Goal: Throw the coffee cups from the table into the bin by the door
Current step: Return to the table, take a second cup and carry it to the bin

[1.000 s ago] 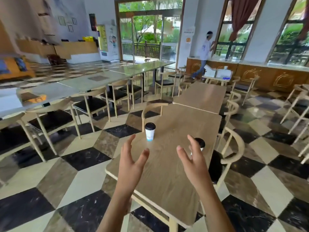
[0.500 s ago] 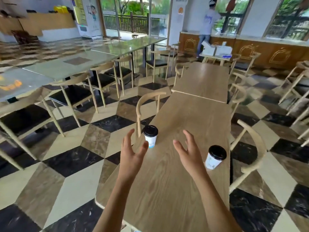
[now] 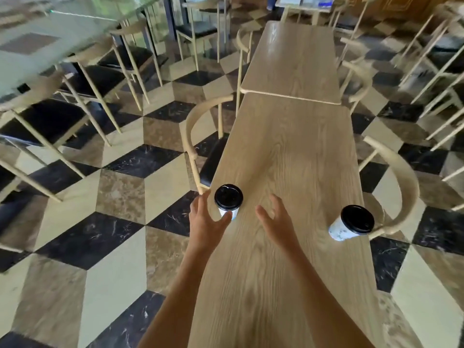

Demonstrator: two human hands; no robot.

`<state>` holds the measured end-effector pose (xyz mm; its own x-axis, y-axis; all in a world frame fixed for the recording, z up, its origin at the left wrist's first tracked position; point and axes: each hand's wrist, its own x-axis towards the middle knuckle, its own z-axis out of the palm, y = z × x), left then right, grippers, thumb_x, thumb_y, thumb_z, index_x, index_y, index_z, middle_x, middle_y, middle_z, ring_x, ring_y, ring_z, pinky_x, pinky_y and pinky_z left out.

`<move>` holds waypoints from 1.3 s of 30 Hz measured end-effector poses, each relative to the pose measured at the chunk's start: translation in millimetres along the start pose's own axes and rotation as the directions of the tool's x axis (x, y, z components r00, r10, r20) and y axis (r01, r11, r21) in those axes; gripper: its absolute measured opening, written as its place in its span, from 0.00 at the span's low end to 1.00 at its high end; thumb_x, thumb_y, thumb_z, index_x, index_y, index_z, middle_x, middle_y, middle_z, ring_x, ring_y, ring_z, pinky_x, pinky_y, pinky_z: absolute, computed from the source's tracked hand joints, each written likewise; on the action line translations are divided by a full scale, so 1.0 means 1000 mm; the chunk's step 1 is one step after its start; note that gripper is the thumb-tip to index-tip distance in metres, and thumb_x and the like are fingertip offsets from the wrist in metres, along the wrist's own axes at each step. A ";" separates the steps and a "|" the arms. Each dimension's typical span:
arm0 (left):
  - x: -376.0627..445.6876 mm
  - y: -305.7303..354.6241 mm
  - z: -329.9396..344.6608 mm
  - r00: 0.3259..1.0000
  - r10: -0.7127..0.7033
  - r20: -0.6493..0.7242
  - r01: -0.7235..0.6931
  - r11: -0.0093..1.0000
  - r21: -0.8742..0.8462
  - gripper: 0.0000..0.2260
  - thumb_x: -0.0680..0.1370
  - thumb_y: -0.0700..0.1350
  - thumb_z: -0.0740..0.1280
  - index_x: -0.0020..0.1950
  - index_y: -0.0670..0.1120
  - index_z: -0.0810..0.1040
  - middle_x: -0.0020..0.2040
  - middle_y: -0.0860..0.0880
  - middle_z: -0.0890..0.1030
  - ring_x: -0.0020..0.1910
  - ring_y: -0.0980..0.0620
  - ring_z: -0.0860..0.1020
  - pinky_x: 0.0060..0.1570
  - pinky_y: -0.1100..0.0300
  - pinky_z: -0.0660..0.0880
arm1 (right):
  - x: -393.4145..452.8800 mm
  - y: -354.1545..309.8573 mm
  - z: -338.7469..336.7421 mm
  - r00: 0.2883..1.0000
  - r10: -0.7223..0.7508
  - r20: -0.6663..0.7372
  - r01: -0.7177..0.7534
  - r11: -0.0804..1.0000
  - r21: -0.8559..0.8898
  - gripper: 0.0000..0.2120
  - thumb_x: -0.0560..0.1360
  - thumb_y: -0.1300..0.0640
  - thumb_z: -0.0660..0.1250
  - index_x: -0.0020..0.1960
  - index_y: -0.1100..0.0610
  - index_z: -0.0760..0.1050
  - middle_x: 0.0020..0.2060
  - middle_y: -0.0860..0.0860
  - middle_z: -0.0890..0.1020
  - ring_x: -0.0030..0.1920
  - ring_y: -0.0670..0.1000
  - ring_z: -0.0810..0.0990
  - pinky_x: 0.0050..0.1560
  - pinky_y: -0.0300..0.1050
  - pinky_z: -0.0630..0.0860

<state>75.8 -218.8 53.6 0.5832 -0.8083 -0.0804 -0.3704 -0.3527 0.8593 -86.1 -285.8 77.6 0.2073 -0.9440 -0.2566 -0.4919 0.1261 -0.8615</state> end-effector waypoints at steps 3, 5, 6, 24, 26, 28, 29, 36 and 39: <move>0.022 -0.006 0.017 0.999 -0.005 0.037 0.003 0.998 0.067 0.36 0.70 0.49 0.77 0.75 0.50 0.67 0.72 0.43 0.68 0.69 0.40 0.68 0.68 0.44 0.67 | 0.019 0.009 0.014 0.998 0.065 0.027 -0.065 0.997 0.033 0.31 0.78 0.49 0.64 0.77 0.56 0.58 0.76 0.54 0.65 0.75 0.56 0.65 0.73 0.55 0.64; 0.034 -0.010 0.028 0.998 0.019 0.067 -0.027 0.993 0.114 0.36 0.69 0.49 0.77 0.75 0.51 0.67 0.72 0.45 0.68 0.70 0.41 0.68 0.66 0.45 0.69 | 0.028 0.015 0.021 0.995 0.089 0.050 -0.091 0.995 0.036 0.32 0.79 0.48 0.63 0.78 0.56 0.57 0.77 0.53 0.64 0.75 0.56 0.65 0.73 0.56 0.64; 0.038 -0.010 0.034 0.996 0.031 0.081 -0.043 0.989 0.144 0.37 0.69 0.50 0.77 0.75 0.52 0.66 0.73 0.46 0.68 0.70 0.41 0.67 0.65 0.45 0.69 | 0.032 0.018 0.024 0.993 0.101 0.059 -0.103 0.994 0.030 0.32 0.79 0.46 0.63 0.78 0.55 0.57 0.77 0.53 0.64 0.75 0.56 0.65 0.73 0.56 0.64; 0.078 -0.012 0.065 0.997 -0.030 0.069 0.017 0.984 0.175 0.38 0.68 0.47 0.79 0.75 0.43 0.68 0.70 0.42 0.72 0.68 0.41 0.72 0.63 0.44 0.73 | 0.067 0.041 0.055 0.976 0.202 0.087 -0.206 0.977 0.046 0.31 0.78 0.42 0.61 0.77 0.51 0.58 0.75 0.50 0.67 0.74 0.53 0.66 0.72 0.54 0.65; 0.078 -0.008 0.058 0.995 -0.079 0.068 0.074 0.994 0.084 0.38 0.69 0.48 0.78 0.76 0.46 0.67 0.70 0.44 0.72 0.67 0.44 0.73 0.60 0.51 0.73 | 0.064 0.041 0.053 0.977 0.198 0.073 -0.202 0.978 0.055 0.30 0.78 0.44 0.61 0.77 0.51 0.59 0.75 0.50 0.68 0.74 0.53 0.67 0.71 0.52 0.66; 0.080 -0.004 0.049 0.984 -0.157 0.085 0.159 0.987 -0.019 0.37 0.68 0.52 0.77 0.75 0.49 0.68 0.68 0.47 0.74 0.67 0.47 0.74 0.63 0.52 0.73 | 0.063 0.040 0.050 0.979 0.195 0.061 -0.198 0.979 0.048 0.29 0.78 0.45 0.62 0.76 0.51 0.60 0.73 0.51 0.70 0.72 0.53 0.69 0.67 0.48 0.67; 0.080 -0.002 0.045 0.976 -0.192 0.102 0.201 0.976 -0.082 0.37 0.67 0.54 0.77 0.75 0.50 0.70 0.66 0.49 0.76 0.66 0.49 0.75 0.64 0.51 0.74 | 0.064 0.040 0.049 0.979 0.194 0.054 -0.197 0.979 0.049 0.29 0.78 0.46 0.62 0.76 0.51 0.60 0.72 0.51 0.70 0.71 0.53 0.70 0.64 0.45 0.67; 0.062 0.030 0.022 0.957 -0.166 0.238 0.248 0.896 -0.369 0.36 0.64 0.60 0.75 0.70 0.52 0.75 0.61 0.50 0.81 0.61 0.51 0.79 0.63 0.49 0.76 | 0.043 0.029 0.016 0.985 0.150 -0.079 -0.136 0.977 0.166 0.28 0.78 0.51 0.65 0.75 0.55 0.62 0.68 0.51 0.73 0.68 0.53 0.73 0.64 0.46 0.70; 0.041 0.050 0.031 0.949 -0.108 0.297 0.230 0.880 -0.416 0.33 0.65 0.59 0.75 0.69 0.53 0.76 0.61 0.50 0.81 0.61 0.50 0.79 0.63 0.47 0.76 | 0.027 0.029 -0.009 0.969 0.156 -0.190 -0.105 0.962 0.251 0.26 0.76 0.55 0.67 0.72 0.57 0.65 0.62 0.49 0.74 0.64 0.53 0.75 0.64 0.49 0.73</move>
<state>59.0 -284.1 78.2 0.3786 -0.8688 -0.3192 0.1094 -0.3005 0.9475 -102.0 -310.0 49.8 -0.0362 -0.9534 -0.2996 -0.2830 0.2973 -0.9119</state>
